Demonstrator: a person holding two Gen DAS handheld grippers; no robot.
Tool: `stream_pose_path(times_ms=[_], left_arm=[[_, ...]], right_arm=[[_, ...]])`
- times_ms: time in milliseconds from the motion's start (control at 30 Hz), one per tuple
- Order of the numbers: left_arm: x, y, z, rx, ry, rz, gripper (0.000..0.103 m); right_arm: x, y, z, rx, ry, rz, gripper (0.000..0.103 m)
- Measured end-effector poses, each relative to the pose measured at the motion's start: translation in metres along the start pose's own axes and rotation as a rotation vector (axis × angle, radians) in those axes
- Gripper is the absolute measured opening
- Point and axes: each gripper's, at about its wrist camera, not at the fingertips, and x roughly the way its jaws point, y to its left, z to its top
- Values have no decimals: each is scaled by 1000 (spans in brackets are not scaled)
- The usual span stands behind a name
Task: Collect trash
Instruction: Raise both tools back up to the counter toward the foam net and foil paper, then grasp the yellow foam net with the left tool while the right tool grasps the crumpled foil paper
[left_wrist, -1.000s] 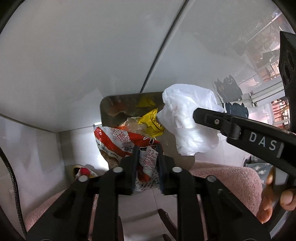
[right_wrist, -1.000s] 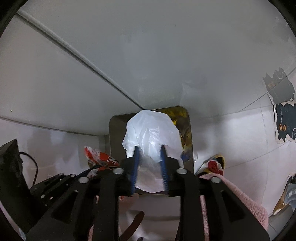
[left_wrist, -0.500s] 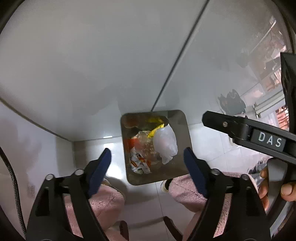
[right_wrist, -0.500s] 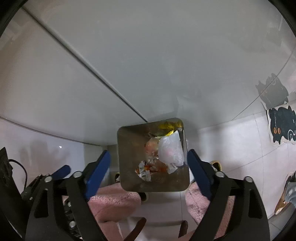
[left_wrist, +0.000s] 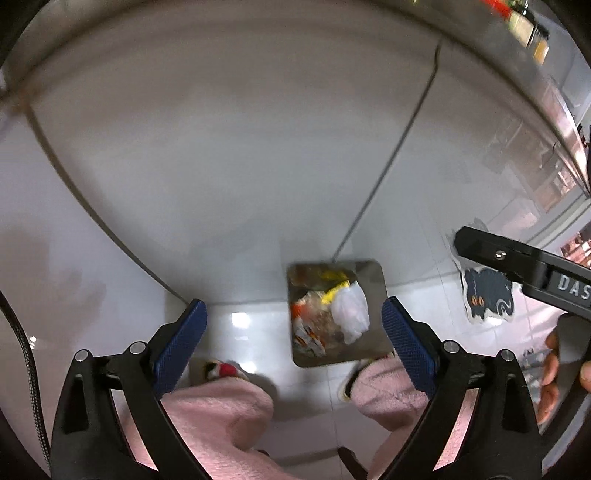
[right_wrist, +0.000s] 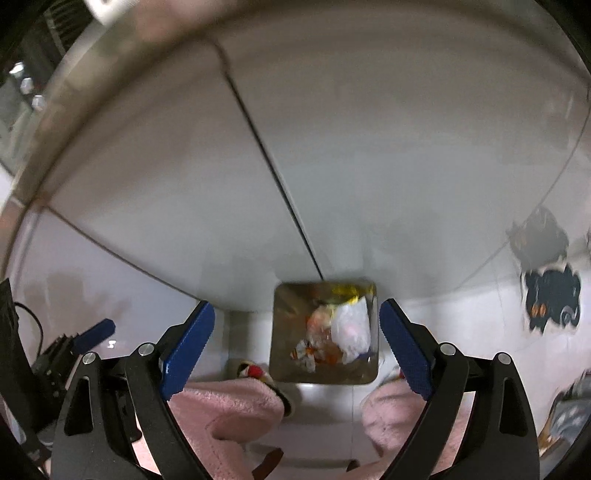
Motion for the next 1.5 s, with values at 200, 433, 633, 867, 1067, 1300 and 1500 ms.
stream_pose_path(times_ms=[200,433,633,867,1067,1300,1500], left_arm=[[-55,2,33,-16,-100,24,92],[-113,4,73,-11,-215,35,94],[-142,4,128,-3,-308,59,94],[-139,-4,205,39,-339,71,94],[-115,-2,265,35,-334,98,93],[-75,4,324,17,-316,86,82],[-36,5,364,22,-283,62,72]], right_arm=[[-68,19,30,-65,-135,13,91],[-135,28,75,-115,-285,27,91],[-152,30,133,-142,-358,-9,91],[-129,32,204,-123,-341,-4,91],[-92,22,260,-61,-306,-6,91],[-55,24,300,-48,-271,-12,90],[-28,19,315,-20,-237,9,78]])
